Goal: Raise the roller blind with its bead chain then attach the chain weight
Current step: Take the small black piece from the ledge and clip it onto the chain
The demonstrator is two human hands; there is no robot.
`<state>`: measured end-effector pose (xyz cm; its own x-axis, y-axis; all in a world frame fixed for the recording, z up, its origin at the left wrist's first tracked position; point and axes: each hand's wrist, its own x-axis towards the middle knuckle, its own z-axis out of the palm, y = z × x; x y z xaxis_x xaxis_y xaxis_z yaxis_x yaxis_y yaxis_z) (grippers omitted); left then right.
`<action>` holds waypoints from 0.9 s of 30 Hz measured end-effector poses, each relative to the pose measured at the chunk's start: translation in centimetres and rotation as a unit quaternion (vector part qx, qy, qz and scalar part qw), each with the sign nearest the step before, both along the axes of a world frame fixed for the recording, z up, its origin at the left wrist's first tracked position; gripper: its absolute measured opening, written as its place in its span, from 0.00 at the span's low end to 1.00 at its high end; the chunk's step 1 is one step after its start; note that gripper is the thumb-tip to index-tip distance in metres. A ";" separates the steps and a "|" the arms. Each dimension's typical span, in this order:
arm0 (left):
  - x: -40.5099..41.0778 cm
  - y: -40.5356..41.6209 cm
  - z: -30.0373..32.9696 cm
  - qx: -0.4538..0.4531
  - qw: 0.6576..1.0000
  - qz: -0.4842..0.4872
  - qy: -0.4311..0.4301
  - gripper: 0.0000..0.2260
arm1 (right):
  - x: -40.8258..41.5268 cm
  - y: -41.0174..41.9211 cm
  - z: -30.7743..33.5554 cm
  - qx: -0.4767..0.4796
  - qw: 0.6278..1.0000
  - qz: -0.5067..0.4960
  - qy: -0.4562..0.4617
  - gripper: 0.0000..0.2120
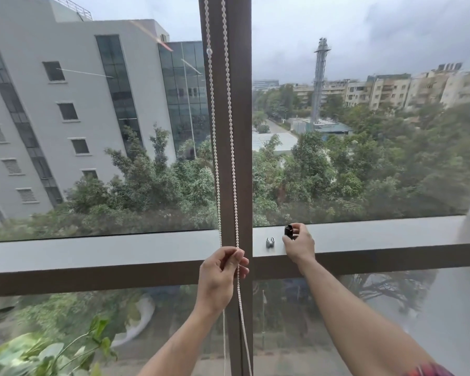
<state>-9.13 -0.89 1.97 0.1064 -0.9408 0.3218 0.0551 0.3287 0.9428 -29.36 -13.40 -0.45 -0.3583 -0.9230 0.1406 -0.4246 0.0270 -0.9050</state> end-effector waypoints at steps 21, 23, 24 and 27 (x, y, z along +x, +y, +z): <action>0.4 0.9 -1.0 -0.031 0.991 0.058 -0.121 0.07 | 6.0 9.0 -0.2 -0.179 0.971 0.146 -0.066 0.17; 0.4 1.2 -0.9 -0.055 0.987 0.063 -0.134 0.10 | 6.4 9.8 -0.5 -0.181 0.967 0.171 -0.059 0.17; 0.4 1.4 -1.0 -0.069 0.985 0.067 -0.141 0.12 | 6.6 10.2 -0.6 -0.183 0.965 0.181 -0.058 0.17; 0.6 1.8 -1.0 -0.111 0.978 0.080 -0.160 0.14 | 7.3 11.2 -0.8 -0.186 0.959 0.203 -0.067 0.15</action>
<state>-8.54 0.86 0.93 0.1068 -0.8234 0.5573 -0.2989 0.5080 0.8078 -22.11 -2.23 -1.22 -0.0181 -0.8850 0.4652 -0.2107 -0.4514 -0.8671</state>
